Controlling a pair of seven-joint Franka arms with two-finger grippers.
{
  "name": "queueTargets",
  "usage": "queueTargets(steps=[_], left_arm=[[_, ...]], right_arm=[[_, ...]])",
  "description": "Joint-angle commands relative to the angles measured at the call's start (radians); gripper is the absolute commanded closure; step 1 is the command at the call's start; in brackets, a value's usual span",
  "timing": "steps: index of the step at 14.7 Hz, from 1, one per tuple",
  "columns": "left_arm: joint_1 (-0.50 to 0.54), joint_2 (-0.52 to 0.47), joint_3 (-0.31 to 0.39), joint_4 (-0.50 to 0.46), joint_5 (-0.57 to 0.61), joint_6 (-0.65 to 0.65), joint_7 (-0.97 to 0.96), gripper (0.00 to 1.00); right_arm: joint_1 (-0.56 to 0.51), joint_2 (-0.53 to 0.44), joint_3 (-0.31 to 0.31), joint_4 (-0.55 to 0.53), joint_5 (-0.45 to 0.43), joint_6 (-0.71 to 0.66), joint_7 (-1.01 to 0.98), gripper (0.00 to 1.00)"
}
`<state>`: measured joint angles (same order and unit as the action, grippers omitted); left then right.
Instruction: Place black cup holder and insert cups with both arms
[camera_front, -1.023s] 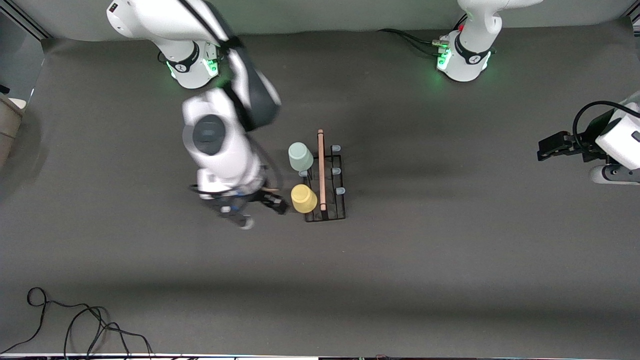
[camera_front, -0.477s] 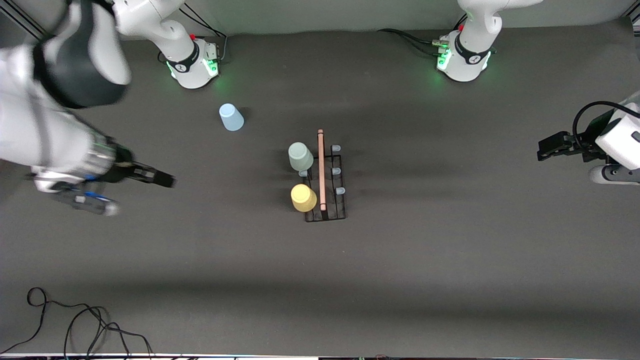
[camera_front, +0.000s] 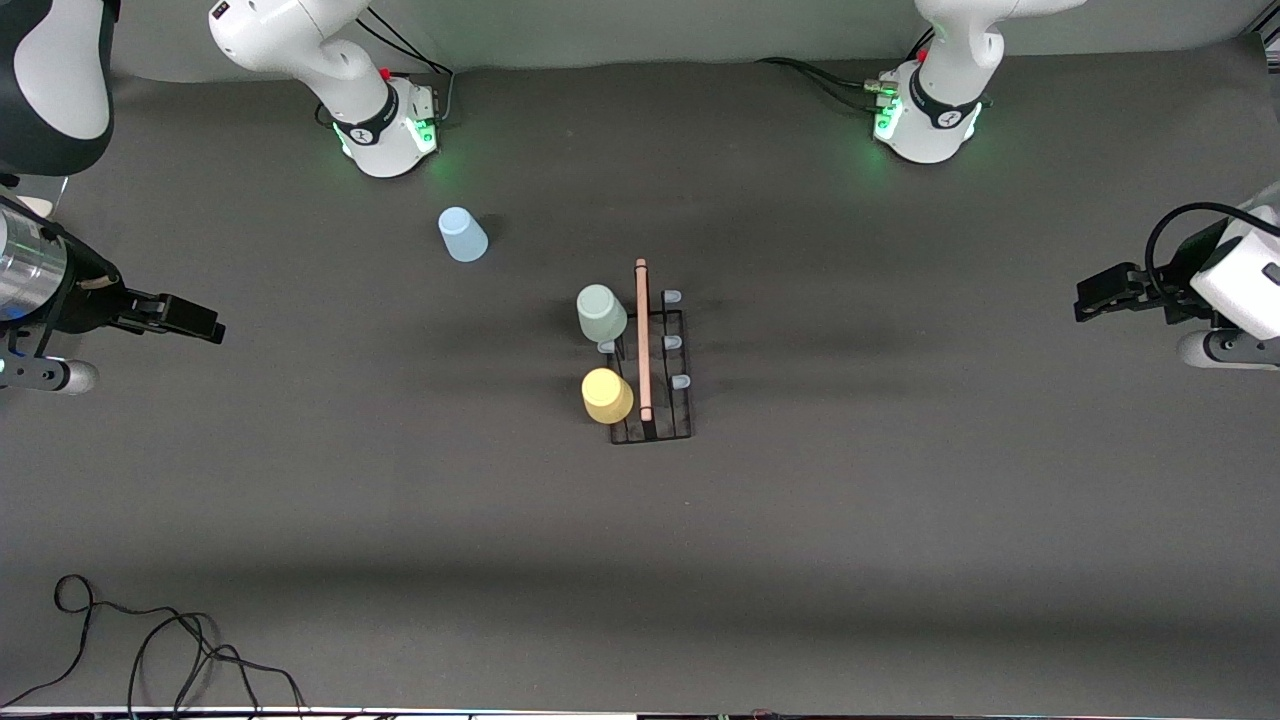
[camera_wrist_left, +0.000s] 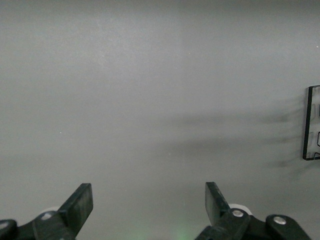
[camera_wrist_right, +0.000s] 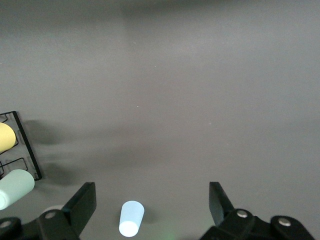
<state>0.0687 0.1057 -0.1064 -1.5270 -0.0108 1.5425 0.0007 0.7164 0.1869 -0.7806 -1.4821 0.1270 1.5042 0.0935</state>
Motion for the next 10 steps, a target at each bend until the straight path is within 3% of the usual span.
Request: queueTargets(steps=[1,5,6,8,10], left_arm=[[0.003,-0.011,-0.004,-0.008,0.014,-0.004,-0.004,0.0],[0.003,-0.011,-0.004,-0.008,0.014,-0.004,-0.004,0.0],[0.003,-0.011,-0.004,-0.008,0.014,-0.004,-0.002,0.0],[0.003,-0.012,-0.004,-0.008,0.014,-0.004,-0.002,0.0],[0.003,-0.012,-0.004,-0.007,0.015,-0.002,0.002,0.0]], right_arm=[[0.011,-0.006,-0.025,-0.014,-0.024,0.001,-0.073,0.0],[0.003,0.0,-0.023,-0.012,-0.029,0.016,-0.092,0.0],[-0.041,0.0,-0.002,-0.01,-0.032,0.021,-0.103,0.0],[-0.189,-0.017,0.16,-0.012,-0.052,0.019,-0.107,0.0],[-0.343,-0.044,0.34,-0.013,-0.128,0.022,-0.113,0.0]])
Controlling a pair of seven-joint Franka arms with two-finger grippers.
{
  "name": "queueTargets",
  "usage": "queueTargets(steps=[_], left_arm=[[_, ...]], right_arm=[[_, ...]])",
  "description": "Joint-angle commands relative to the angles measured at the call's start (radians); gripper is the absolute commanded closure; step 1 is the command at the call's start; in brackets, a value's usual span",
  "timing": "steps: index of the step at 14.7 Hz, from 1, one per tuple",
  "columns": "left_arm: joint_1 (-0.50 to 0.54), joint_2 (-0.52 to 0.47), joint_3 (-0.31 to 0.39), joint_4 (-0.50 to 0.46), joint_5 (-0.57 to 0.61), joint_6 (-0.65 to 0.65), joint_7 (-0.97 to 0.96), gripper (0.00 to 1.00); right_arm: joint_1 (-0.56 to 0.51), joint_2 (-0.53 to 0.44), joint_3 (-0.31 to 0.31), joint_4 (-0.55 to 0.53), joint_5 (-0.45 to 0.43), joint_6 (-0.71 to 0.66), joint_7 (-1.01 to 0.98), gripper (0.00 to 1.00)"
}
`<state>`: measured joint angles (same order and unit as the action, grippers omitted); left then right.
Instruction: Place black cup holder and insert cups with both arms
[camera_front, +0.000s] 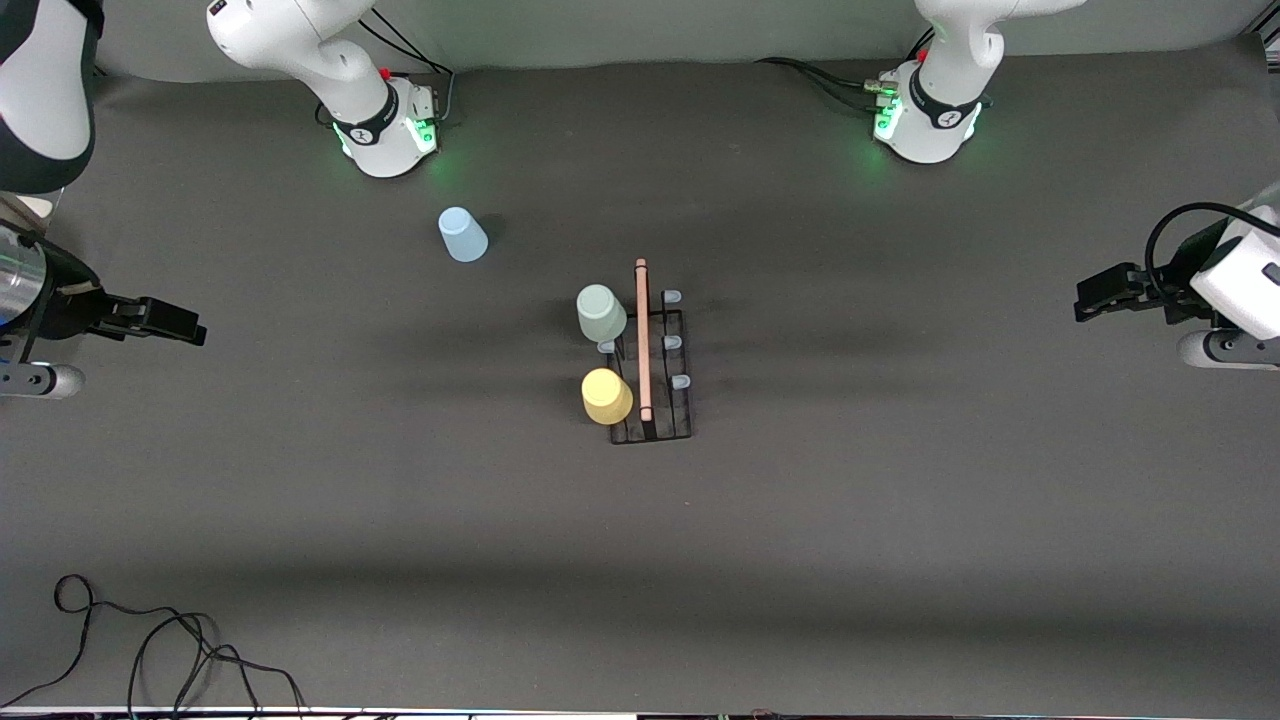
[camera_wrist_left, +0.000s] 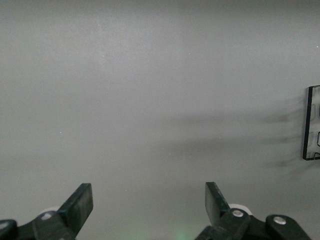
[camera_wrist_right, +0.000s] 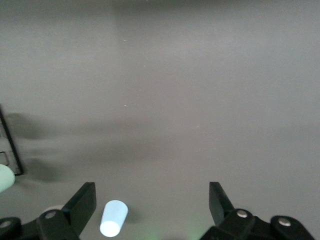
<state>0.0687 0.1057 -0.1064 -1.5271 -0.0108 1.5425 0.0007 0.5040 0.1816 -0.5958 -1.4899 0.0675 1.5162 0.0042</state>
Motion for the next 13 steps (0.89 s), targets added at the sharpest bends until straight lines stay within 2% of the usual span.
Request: queueTargets(steps=[1,3,5,8,13], left_arm=[[0.005,-0.012,-0.004,-0.007,0.017,-0.001,0.001,0.0],[0.003,-0.014,-0.004,-0.007,0.025,-0.001,0.002,0.0],[0.003,-0.014,-0.004,-0.007,0.025,-0.001,0.002,0.0],[0.005,-0.014,-0.004,-0.007,0.025,-0.002,0.002,0.0],[0.003,-0.015,-0.004,-0.007,0.025,-0.004,0.002,0.0]], right_arm=[[-0.192,-0.044,0.222,-0.009,-0.087,0.009,-0.023,0.0],[-0.344,-0.059,0.389,-0.016,-0.095,0.009,-0.021,0.0],[-0.465,-0.105,0.512,-0.067,-0.123,0.028,-0.023,0.0],[-0.493,-0.209,0.539,-0.245,-0.123,0.188,-0.024,0.0],[-0.461,-0.199,0.53,-0.254,-0.124,0.205,-0.02,0.0]])
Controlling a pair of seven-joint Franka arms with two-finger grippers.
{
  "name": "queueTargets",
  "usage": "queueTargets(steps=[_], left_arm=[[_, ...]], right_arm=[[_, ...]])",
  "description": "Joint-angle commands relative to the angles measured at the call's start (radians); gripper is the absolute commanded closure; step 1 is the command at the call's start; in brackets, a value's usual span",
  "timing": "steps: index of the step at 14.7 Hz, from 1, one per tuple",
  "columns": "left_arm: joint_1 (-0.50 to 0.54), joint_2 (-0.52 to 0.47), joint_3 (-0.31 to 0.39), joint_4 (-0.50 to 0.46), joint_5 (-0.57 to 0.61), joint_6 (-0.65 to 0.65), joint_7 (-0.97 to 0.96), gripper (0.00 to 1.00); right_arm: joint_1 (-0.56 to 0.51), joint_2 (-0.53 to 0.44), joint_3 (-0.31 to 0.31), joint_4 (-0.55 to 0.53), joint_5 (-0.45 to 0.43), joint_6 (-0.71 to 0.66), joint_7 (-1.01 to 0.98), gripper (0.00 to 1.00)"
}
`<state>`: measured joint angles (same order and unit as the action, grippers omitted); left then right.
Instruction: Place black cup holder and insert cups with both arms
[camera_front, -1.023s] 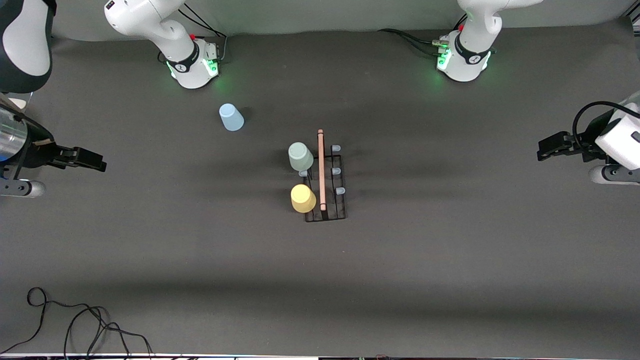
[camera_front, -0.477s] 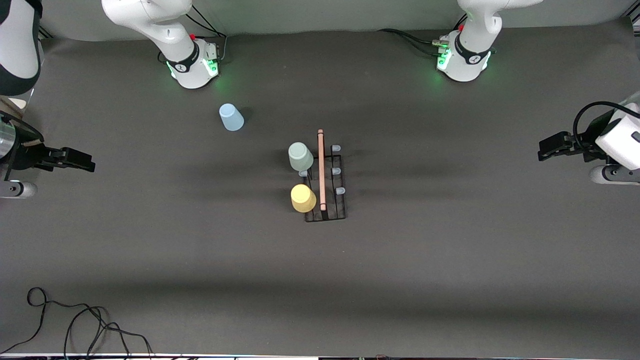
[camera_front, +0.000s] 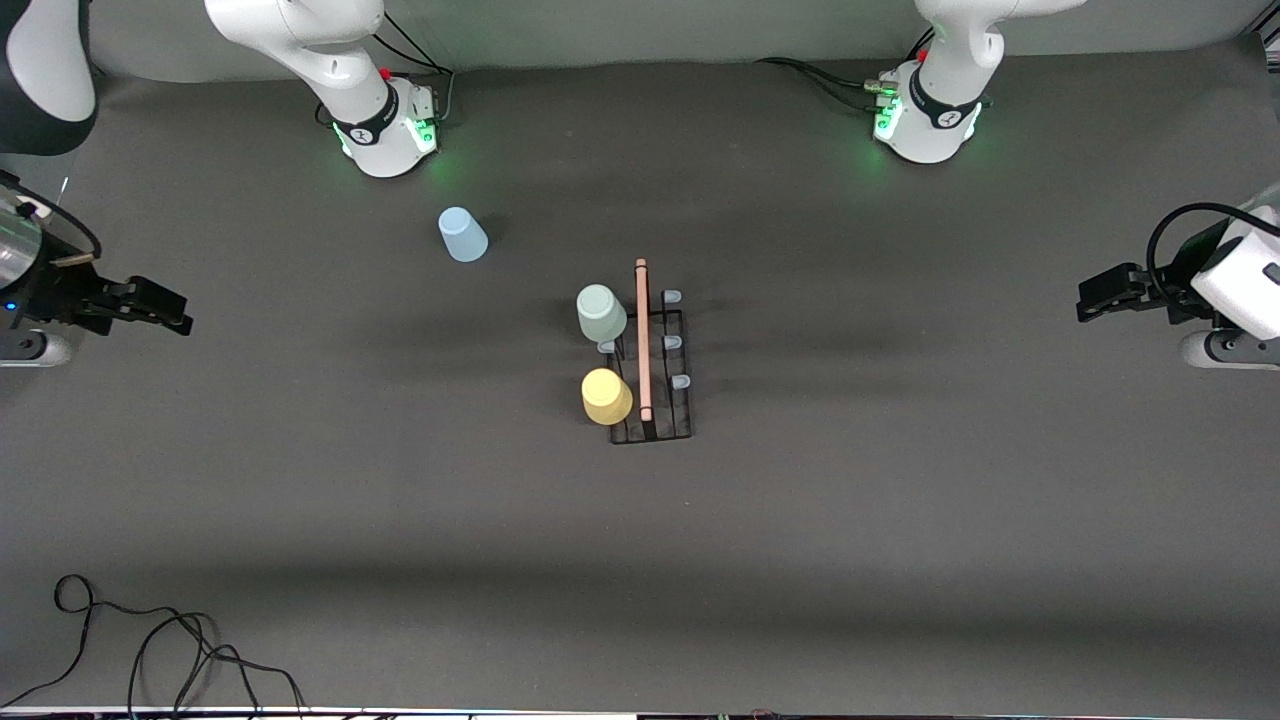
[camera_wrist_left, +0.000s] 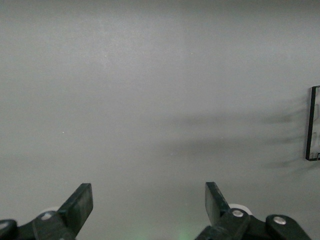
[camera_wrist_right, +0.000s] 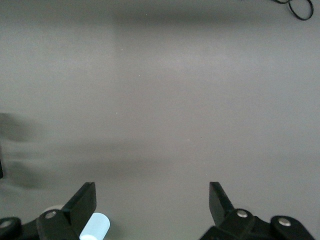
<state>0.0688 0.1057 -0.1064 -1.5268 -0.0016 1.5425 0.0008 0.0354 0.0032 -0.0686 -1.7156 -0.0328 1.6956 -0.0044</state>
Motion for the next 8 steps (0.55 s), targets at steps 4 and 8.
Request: queueTargets(steps=[4,8], left_arm=[[0.0,-0.017,-0.007,-0.007,0.015,-0.001,-0.01,0.0],[-0.007,-0.02,-0.01,-0.007,0.015,-0.002,-0.015,0.0]], right_arm=[[0.006,-0.02,0.001,-0.029,-0.022,0.022,-0.011,0.0],[0.004,-0.022,-0.002,-0.03,-0.021,0.019,-0.011,0.0]])
